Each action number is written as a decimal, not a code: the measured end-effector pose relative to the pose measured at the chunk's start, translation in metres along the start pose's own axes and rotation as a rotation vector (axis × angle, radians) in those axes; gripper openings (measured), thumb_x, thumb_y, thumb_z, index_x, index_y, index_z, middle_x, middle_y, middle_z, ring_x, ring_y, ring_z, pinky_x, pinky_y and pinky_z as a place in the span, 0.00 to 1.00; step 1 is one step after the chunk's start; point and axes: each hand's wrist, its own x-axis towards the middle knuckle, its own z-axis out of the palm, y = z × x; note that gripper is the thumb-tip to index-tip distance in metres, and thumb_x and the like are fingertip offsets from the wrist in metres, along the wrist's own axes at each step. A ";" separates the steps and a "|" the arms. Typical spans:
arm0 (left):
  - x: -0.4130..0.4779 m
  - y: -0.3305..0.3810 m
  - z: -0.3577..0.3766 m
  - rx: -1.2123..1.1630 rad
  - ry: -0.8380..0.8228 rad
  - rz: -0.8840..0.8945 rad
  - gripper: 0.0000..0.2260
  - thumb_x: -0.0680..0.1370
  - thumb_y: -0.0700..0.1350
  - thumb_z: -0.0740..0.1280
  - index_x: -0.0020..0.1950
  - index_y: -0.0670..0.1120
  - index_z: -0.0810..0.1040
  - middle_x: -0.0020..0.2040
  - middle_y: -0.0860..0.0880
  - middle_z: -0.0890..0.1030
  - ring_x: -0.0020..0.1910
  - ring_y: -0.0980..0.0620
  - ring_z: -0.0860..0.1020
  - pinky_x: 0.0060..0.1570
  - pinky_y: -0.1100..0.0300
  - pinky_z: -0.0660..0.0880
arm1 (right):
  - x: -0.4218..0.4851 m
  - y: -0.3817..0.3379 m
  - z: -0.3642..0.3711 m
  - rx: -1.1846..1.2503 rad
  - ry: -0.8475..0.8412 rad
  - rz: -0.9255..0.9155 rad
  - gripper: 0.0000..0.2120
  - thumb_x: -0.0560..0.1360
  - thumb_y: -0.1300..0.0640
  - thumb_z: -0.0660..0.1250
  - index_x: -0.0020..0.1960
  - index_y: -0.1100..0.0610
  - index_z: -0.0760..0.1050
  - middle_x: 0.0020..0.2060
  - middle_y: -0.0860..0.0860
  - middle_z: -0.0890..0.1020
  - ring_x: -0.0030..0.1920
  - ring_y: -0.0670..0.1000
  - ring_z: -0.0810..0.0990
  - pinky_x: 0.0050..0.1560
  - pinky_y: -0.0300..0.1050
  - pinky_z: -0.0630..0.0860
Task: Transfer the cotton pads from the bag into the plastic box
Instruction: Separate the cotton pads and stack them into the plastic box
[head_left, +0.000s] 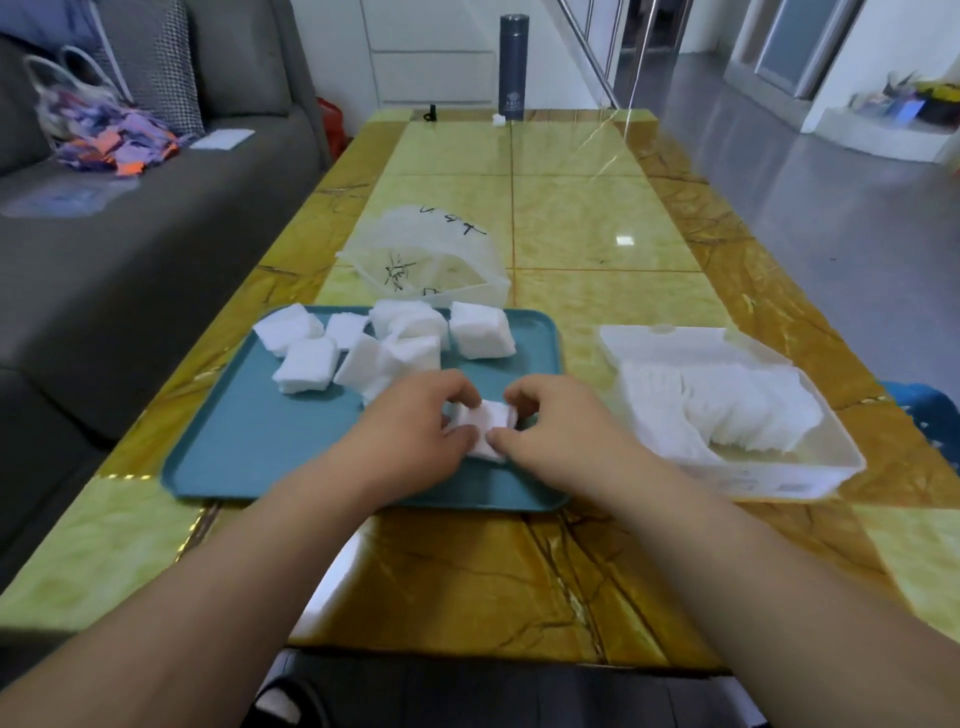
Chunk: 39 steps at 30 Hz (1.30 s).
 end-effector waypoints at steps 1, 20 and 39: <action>0.000 -0.002 0.000 -0.053 -0.021 -0.014 0.16 0.78 0.48 0.72 0.66 0.56 0.77 0.51 0.60 0.77 0.45 0.61 0.77 0.40 0.72 0.69 | 0.003 0.000 0.002 -0.011 -0.007 -0.001 0.23 0.75 0.53 0.75 0.69 0.54 0.78 0.56 0.50 0.83 0.59 0.52 0.81 0.59 0.42 0.75; -0.001 -0.029 -0.014 -0.315 0.009 -0.064 0.07 0.72 0.49 0.79 0.45 0.53 0.83 0.35 0.53 0.80 0.31 0.59 0.74 0.34 0.63 0.69 | 0.014 0.005 0.014 0.246 0.095 -0.060 0.10 0.73 0.64 0.73 0.52 0.52 0.83 0.46 0.46 0.88 0.48 0.46 0.86 0.56 0.44 0.83; 0.003 -0.029 -0.005 -0.253 0.016 0.045 0.04 0.77 0.53 0.74 0.50 0.57 0.83 0.36 0.46 0.80 0.31 0.59 0.73 0.35 0.62 0.70 | 0.010 0.004 0.017 0.150 0.088 -0.067 0.24 0.76 0.60 0.73 0.71 0.49 0.79 0.60 0.45 0.83 0.61 0.45 0.81 0.66 0.41 0.75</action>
